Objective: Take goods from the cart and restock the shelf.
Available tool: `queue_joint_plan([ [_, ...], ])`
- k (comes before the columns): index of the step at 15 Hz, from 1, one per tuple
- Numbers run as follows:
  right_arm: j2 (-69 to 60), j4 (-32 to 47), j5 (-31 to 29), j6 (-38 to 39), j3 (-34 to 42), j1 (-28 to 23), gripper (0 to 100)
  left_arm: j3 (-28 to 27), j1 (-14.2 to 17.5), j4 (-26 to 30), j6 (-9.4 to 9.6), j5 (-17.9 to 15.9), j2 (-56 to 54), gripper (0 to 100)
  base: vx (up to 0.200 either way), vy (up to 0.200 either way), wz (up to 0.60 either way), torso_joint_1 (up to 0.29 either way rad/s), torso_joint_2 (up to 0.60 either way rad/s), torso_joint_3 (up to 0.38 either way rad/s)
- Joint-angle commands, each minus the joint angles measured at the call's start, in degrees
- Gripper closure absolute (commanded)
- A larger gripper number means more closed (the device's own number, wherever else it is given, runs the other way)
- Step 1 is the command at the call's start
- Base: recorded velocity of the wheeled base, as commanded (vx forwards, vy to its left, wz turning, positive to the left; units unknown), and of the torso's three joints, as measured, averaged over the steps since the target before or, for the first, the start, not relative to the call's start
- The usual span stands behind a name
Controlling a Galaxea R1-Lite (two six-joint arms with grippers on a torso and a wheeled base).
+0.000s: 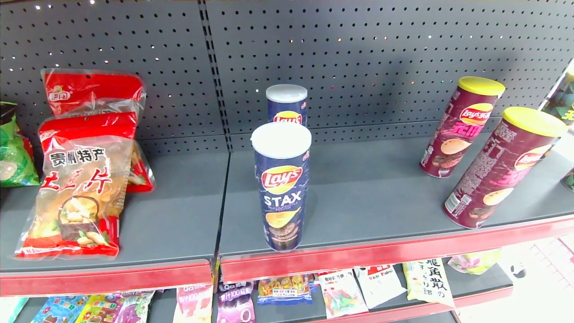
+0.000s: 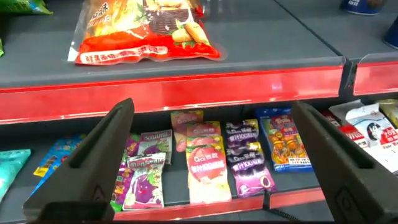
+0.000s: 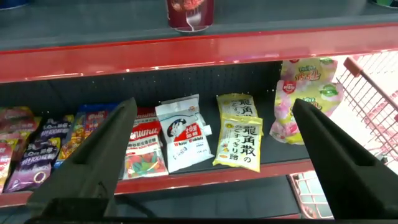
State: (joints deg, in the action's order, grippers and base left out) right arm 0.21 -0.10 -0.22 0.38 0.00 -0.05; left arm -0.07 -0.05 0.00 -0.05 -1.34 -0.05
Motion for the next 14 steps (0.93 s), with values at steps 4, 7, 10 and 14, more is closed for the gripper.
queue_joint_plan([
  [4,-0.1,0.0,0.0,0.1,0.0,0.0,0,0.0,0.0,-0.1,0.05,-0.1,0.0,0,-0.05,0.0,0.0,0.002,0.0,0.001],
  [7,-0.1,0.0,0.0,0.0,0.0,0.0,0,0.0,0.0,-0.1,0.05,-0.1,0.0,0,-0.133,0.0,0.0,0.01,0.01,-0.002],
  [10,-0.1,0.0,0.0,0.0,0.0,0.0,0,0.0,0.0,-0.1,0.05,-0.1,0.0,0,0.0,0.0,0.0,0.0,0.0,0.0],
  [14,-0.1,0.0,0.0,-0.1,0.0,0.0,0,0.0,0.0,-0.1,0.05,-0.1,0.0,0,0.0,-0.1,0.0,0.0,0.0,0.002],
])
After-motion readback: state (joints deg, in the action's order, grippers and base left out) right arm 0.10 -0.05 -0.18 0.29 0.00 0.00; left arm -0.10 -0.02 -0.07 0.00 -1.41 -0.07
